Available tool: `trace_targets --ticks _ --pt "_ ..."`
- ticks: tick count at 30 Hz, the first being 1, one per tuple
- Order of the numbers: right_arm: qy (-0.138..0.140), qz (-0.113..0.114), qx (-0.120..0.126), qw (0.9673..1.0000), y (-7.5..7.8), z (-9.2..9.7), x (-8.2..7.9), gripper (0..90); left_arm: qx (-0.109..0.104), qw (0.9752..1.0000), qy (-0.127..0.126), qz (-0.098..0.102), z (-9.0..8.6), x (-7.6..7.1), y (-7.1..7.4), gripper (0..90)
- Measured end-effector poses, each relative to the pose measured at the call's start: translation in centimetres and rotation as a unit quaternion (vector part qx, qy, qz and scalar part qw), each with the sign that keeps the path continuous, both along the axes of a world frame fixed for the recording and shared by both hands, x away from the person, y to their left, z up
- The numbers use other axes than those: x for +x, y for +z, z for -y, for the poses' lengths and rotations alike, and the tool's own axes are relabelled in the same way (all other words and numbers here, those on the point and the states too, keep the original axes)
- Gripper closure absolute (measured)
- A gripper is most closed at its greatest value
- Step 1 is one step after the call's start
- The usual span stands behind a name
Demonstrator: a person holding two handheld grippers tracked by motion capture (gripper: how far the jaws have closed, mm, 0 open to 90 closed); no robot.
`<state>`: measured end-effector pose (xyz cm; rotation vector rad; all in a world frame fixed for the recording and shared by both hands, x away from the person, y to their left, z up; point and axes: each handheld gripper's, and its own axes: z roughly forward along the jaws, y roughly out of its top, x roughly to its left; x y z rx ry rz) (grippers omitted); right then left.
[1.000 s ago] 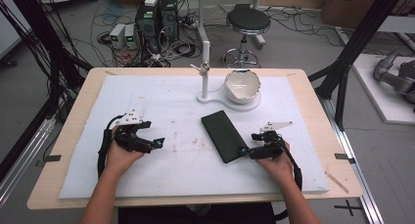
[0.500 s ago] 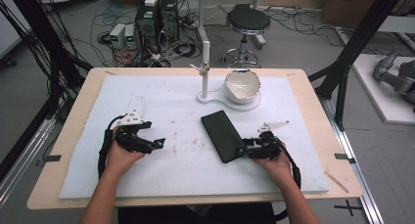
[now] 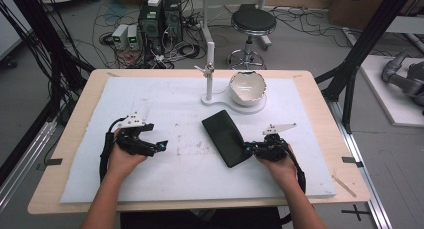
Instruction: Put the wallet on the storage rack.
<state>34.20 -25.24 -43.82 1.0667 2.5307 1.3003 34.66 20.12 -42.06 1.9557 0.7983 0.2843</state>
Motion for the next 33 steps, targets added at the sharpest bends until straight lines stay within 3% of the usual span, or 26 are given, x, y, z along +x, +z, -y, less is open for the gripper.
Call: trace_targets --ticks 1,3,5,7,8,11,14,15,17,18,21,24,31,32,33 --pt "0.004 0.01 -0.004 0.9999 0.3 -0.1 -0.2 83.9 -0.006 1.0 -0.004 -0.001 0.0 0.0 0.0 8.8" --pt "0.031 0.052 -0.005 0.9981 1.4 -0.2 -0.8 84.2 -0.014 0.9998 -0.013 -0.001 0.3 0.0 -0.1 9.7" --pt "0.036 0.061 -0.007 0.9974 1.6 -0.3 -0.9 84.3 -0.011 0.9997 -0.02 -0.001 0.7 0.1 -0.1 9.7" --pt "0.055 0.083 -0.016 0.9949 2.2 -0.6 -1.4 84.5 -0.015 0.9994 -0.03 0.001 1.2 0.1 -0.1 9.7" --pt "0.074 0.104 -0.024 0.9915 2.9 -0.9 -1.9 84.7 -0.017 0.9992 -0.035 0.001 1.3 0.1 0.0 9.7" --pt "0.097 0.126 -0.03 0.9869 3.7 -1.1 -2.5 84.9 -0.027 0.9986 -0.046 0.0 1.8 0.1 0.1 9.7" --pt "0.11 0.133 -0.027 0.9845 4.1 -1.2 -2.7 85.0 -0.037 0.9974 -0.062 -0.001 2.1 0.3 0.3 9.7" --pt "0.126 0.144 -0.027 0.9812 4.4 -1.2 -3.0 85.1 -0.045 0.9961 -0.075 -0.003 2.4 0.6 0.6 9.7" --pt "0.129 0.149 -0.027 0.98 4.4 -1.2 -3.0 85.1 -0.05 0.9955 -0.081 -0.002 2.6 0.8 0.8 9.7" --pt "0.138 0.155 -0.026 0.9779 4.6 -1.1 -3.2 85.2 -0.063 0.9937 -0.092 -0.004 2.9 1.0 1.1 9.7" --pt "0.147 0.171 -0.022 0.9741 5.1 -1.1 -3.6 85.4 -0.066 0.9931 -0.097 0.0 3.4 1.3 1.5 9.7" --pt "0.158 0.178 -0.018 0.9711 5.6 -1.2 -3.8 85.5 -0.075 0.9906 -0.115 0.004 4.2 1.7 2.2 10.0" --pt "0.176 0.197 -0.007 0.9646 6.4 -1.4 -4.3 85.6 -0.068 0.9868 -0.147 -0.008 6.0 2.5 2.6 11.1" --pt "0.186 0.2 -0.002 0.9621 6.7 -1.5 -4.5 85.6 -0.07 0.9859 -0.152 -0.009 6.1 2.5 2.6 15.1" --pt "0.191 0.202 -0.002 0.9606 6.8 -1.5 -4.5 85.6 -0.082 0.983 -0.164 -0.012 6.2 2.5 2.7 17.3"
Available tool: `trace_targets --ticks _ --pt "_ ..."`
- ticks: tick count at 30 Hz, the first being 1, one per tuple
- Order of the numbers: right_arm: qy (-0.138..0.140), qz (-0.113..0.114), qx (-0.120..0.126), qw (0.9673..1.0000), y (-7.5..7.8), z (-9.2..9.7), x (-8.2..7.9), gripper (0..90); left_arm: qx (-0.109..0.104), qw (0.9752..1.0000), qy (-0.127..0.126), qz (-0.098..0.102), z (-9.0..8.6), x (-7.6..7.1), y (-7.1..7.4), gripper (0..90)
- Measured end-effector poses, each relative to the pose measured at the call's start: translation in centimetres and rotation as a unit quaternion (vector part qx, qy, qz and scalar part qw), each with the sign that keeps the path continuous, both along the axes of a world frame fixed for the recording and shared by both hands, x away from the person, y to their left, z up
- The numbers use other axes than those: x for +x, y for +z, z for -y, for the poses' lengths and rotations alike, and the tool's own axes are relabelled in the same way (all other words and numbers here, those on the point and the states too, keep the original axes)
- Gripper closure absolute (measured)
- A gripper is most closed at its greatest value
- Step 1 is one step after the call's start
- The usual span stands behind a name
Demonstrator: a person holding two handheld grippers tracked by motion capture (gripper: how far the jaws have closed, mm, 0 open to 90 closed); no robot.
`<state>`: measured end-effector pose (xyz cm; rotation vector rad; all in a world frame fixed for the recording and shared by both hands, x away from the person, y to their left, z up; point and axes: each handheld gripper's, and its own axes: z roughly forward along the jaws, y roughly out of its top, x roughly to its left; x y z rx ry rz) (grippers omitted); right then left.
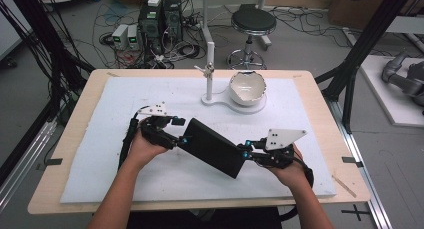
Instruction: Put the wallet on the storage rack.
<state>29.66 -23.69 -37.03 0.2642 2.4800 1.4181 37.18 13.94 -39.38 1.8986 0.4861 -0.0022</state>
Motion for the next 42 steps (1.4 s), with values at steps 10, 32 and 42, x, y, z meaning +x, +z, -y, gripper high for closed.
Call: trace_targets --ticks 10,32,42 --pt "0.032 0.009 0.008 0.9994 0.1 -0.1 -0.1 85.4 -0.034 0.9963 -0.078 -0.003 1.0 -0.3 -0.1 37.9" --pt "-0.096 -0.044 0.098 0.9896 -1.5 3.9 1.6 50.7 0.023 0.9967 -0.049 0.06 1.7 -1.5 4.1 75.8" --pt "-0.163 -0.055 0.059 0.9833 -3.1 5.9 0.9 36.3 0.076 0.9923 -0.011 0.098 1.8 0.3 9.9 75.8"
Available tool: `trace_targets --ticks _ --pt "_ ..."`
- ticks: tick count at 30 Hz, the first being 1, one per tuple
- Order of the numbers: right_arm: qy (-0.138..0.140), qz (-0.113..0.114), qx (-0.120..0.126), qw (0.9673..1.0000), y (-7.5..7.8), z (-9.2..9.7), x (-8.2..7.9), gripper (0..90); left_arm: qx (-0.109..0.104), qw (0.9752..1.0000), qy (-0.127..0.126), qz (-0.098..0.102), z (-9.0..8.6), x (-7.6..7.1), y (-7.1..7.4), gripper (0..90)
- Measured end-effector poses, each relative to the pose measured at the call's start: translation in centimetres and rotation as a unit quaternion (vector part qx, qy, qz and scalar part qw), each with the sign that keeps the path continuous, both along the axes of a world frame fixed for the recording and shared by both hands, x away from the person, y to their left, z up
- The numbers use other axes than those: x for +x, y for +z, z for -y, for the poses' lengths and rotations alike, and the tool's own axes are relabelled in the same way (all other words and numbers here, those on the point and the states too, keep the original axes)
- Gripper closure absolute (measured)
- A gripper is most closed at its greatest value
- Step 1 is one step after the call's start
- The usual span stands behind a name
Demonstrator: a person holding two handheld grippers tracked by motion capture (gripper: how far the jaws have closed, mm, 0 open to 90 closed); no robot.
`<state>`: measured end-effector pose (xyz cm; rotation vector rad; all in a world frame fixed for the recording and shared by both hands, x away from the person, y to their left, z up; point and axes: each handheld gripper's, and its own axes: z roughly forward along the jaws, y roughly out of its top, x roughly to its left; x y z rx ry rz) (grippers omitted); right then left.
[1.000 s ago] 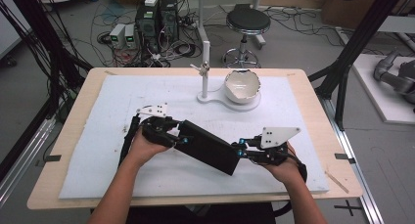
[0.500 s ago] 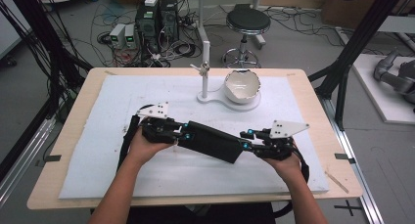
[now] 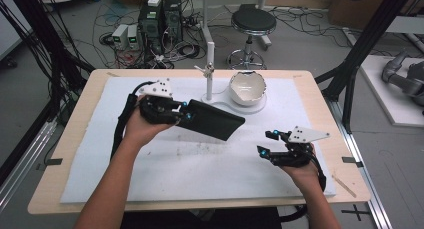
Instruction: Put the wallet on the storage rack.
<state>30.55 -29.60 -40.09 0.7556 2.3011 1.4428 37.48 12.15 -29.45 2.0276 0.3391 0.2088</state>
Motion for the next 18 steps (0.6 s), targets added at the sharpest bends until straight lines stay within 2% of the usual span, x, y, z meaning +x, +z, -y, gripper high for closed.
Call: trace_targets --ticks 2,3,5,8,10,11,18 --pt "-0.012 -0.007 -0.011 0.9998 -0.3 0.4 0.0 35.4 0.007 0.9999 0.009 0.007 0.3 0.6 1.3 75.8" --pt "-0.034 -0.007 -0.026 0.9991 -0.5 0.7 0.0 31.4 0.01 0.9998 0.012 0.008 0.4 0.8 1.7 75.8" --pt "-0.043 -0.007 -0.03 0.9986 -0.6 0.9 0.1 29.9 0.02 0.9995 0.021 0.012 0.8 1.4 2.9 75.7" --pt "-0.067 -0.026 -0.023 0.9972 -0.9 1.5 0.4 28.2 0.025 0.9993 0.023 0.017 1.4 2.4 4.2 75.6" --pt "-0.069 -0.025 -0.024 0.997 -1.0 1.5 0.5 27.5 0.029 0.9989 0.028 0.022 1.9 3.0 5.1 75.6" --pt "-0.071 -0.032 -0.025 0.9966 -1.1 1.5 0.5 26.7 0.031 0.9987 0.03 0.026 2.1 3.2 5.5 75.6" --pt "-0.078 -0.055 -0.028 0.9951 -1.9 1.9 1.1 22.0 0.082 0.9943 0.048 0.048 5.7 5.3 8.3 75.6"
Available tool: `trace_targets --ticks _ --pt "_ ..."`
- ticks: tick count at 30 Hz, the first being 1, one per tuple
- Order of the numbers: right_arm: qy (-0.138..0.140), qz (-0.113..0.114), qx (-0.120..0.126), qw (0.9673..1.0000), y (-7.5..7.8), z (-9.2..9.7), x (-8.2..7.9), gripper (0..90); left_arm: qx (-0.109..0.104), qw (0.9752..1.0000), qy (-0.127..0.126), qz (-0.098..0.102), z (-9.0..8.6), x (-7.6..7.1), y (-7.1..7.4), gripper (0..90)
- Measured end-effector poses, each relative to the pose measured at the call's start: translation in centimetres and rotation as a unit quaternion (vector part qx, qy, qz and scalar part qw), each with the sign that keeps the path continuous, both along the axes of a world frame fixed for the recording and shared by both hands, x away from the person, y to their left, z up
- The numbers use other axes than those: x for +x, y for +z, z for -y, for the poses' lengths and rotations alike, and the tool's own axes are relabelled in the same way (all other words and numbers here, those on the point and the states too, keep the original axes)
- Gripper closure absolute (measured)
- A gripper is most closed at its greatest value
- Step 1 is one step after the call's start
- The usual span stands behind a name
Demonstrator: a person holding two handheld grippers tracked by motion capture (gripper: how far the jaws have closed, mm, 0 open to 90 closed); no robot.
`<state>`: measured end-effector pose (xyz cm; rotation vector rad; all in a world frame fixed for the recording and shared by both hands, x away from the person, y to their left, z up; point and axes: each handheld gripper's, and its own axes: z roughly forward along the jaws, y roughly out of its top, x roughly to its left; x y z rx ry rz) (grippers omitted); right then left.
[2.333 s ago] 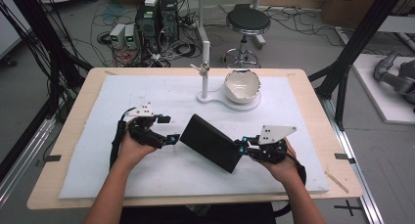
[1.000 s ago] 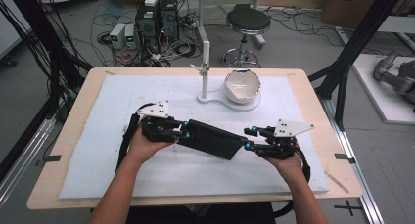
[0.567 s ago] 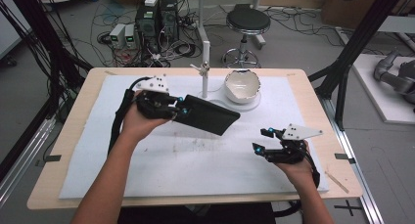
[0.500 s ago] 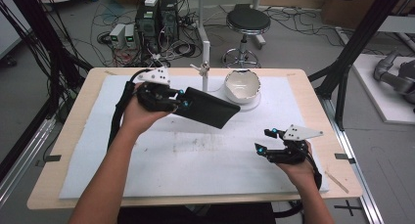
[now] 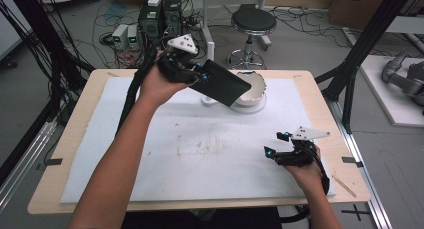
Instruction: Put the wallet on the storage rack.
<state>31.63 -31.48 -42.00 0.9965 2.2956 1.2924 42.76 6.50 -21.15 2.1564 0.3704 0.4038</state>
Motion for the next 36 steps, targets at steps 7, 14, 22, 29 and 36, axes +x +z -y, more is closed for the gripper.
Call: trace_targets --ticks 7,14,22,29,36 --pt "0.003 -0.003 0.006 1.0 -0.1 0.2 0.1 21.9 0.023 0.9997 0.008 0.001 3.4 3.0 0.9 75.6" --pt "0.001 -0.005 0.016 0.9999 -0.1 0.8 0.0 21.9 0.043 0.9987 0.024 -0.011 6.0 6.0 -0.5 75.6" --pt "0.0 -0.002 0.02 0.9998 -0.2 1.2 0.0 21.9 0.081 0.9952 0.05 -0.025 9.1 8.0 -2.6 75.6" --pt "0.005 -0.001 0.02 0.9998 -0.1 0.9 -0.1 21.8 0.114 0.9912 0.061 -0.025 11.2 8.5 -3.1 75.6" --pt "0.007 -0.003 0.021 0.9998 -0.1 0.8 0.0 21.8 0.133 0.9877 0.076 -0.033 12.1 9.2 -4.9 74.1"
